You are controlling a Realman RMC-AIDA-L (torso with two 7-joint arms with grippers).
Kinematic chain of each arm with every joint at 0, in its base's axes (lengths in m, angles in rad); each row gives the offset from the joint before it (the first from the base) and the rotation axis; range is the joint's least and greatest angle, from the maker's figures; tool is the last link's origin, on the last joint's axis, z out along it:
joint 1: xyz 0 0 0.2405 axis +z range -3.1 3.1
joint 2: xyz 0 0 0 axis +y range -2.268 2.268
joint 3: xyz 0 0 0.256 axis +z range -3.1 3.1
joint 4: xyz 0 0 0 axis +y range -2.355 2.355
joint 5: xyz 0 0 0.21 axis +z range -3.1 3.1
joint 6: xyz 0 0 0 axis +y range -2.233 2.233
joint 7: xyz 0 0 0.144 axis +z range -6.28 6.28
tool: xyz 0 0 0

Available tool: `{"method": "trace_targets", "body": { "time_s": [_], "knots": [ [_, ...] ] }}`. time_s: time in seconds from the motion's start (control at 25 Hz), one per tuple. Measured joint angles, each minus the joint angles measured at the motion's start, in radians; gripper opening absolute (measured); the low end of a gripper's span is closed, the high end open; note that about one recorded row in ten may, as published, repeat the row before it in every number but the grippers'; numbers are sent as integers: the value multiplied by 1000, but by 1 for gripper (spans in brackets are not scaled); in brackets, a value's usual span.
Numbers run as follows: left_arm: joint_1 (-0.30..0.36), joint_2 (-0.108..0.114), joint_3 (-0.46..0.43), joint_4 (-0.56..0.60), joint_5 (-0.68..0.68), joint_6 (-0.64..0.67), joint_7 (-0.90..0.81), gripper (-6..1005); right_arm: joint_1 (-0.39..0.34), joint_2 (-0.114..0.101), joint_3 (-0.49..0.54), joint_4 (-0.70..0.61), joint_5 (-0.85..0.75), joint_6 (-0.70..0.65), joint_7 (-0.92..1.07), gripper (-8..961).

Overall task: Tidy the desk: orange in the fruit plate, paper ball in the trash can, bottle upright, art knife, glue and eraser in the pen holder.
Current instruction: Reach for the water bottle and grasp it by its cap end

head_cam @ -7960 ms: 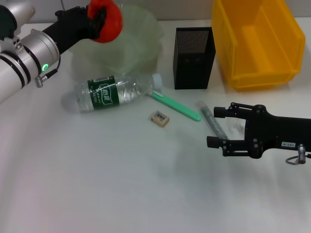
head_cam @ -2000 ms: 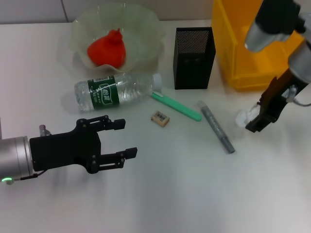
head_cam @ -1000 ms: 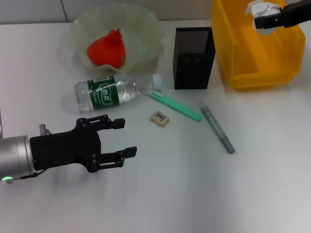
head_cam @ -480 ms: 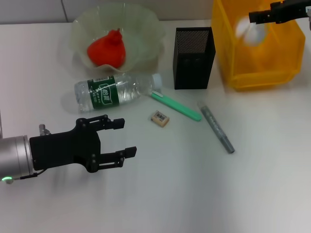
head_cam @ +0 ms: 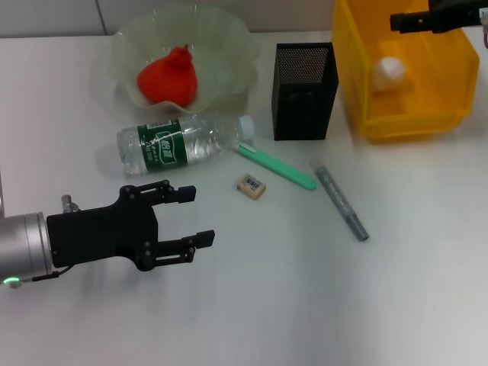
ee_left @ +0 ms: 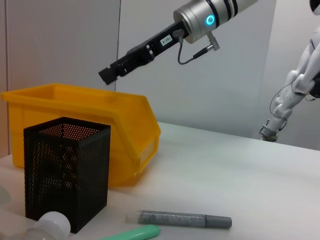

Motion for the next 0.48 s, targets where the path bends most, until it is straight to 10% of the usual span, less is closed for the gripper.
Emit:
{"method": "trace_targets", "body": {
  "time_s": [0.48],
  "knots": [
    [-3, -1, 0, 4, -2, 4, 0, 751, -157, -87, 6, 288, 741, -322, -447, 834]
  ]
}}
